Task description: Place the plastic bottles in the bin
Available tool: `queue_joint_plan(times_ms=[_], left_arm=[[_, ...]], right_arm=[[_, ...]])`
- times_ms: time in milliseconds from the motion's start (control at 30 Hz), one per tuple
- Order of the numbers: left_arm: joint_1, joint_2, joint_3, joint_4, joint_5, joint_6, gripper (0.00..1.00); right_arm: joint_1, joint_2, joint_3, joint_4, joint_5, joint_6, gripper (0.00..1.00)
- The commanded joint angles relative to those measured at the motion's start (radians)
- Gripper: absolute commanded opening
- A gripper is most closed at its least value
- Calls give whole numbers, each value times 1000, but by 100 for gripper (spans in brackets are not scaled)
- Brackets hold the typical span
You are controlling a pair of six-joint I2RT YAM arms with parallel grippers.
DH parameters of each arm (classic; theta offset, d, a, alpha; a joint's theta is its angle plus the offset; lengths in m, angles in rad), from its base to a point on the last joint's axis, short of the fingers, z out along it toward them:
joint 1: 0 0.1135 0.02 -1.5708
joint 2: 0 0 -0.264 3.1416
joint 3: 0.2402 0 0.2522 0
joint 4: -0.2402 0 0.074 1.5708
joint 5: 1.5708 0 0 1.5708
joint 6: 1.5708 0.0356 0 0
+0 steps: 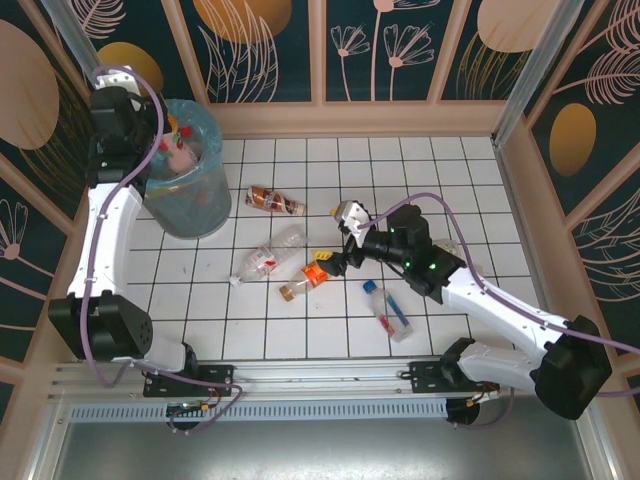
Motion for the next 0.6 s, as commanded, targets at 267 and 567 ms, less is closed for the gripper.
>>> queue_joint_plan(times_ms=[267,567], left_arm=[[3,13,-180,38,-45,30,0],[3,15,-213,54,-44,21,21]], right_arm=[[9,17,-13,19,-4,-8,99],[9,12,-22,11,6,-9,99]])
